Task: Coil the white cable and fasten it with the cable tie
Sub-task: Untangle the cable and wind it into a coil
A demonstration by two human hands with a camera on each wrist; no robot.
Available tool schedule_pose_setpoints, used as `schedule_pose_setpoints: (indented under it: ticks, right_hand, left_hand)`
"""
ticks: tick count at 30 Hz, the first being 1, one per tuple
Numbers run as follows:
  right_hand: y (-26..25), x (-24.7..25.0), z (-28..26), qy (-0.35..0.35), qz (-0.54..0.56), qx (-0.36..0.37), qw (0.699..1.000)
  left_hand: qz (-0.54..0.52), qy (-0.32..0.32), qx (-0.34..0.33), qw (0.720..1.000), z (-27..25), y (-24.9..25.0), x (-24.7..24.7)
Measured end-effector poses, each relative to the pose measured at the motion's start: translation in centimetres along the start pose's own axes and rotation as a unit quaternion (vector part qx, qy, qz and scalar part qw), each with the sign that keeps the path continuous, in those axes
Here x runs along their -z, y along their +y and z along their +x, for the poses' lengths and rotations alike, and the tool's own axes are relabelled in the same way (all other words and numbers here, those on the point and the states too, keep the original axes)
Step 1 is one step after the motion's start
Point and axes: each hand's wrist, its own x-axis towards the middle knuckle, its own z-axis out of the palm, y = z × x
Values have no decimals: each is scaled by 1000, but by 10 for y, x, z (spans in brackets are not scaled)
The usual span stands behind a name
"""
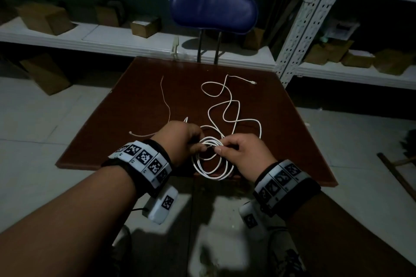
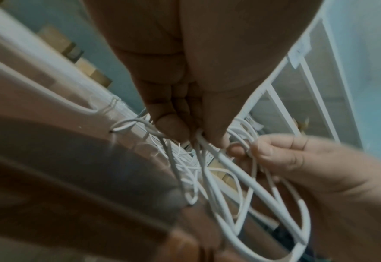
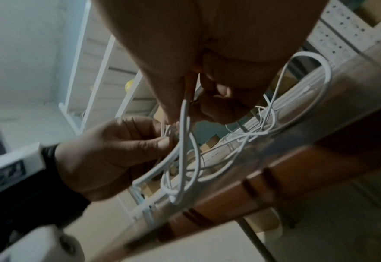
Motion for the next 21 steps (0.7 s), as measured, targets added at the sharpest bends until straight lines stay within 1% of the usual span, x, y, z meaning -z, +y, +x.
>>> schedule_pose_setpoints:
  ticks: [2,4,6,7,8,9,10,11,12,13,15,19,20,21]
  right_hand:
    - [0,1,0,19,69,-10,997]
    - [2,-1,4,55,173,-43,982]
    - [3,-2,11,96,304,-113,941]
    - [3,-2,13,104,340,-142,924]
    - [2,-4,13,96,338,-162,922]
    - [2,-7,12,71,308,-171,933]
    - [2,-13,10,36,267,-159,950]
    - [4,-19,7,-3,227,-130,965]
    - [3,-25,3,-36,192,-104,975]
    - [3,-30,1,-57,162,-93,981]
    - [-1,-34,1,-67,124,-95,985]
    - [-6,-30,8,-109,117,-99,982]
    - [-6,-28,11,-108,104,-108,983]
    - [-4,-25,13,-87,94,-121,984]
  left_hand:
    - [-66,22,13,998,-2,-1,1]
    - [-130,71,26,989,-3,-2,4]
    - [-200,118,41,972,-4,-3,8]
    - [-235,132,49,962,-4,-4,10]
    - [-269,139,56,951,-4,-6,12]
    - [-301,143,59,941,-4,-7,13]
    - [-333,145,59,930,-4,-7,15]
    - [-362,146,57,919,-4,-8,14]
    - [-385,145,55,910,-3,-8,14]
    - [-400,142,54,904,-3,-7,14]
    - [-418,140,56,896,-3,-6,13]
    - [-434,148,60,886,-5,-9,16]
    - [-438,152,65,884,-6,-11,18]
    - [-435,157,70,884,-6,-14,20]
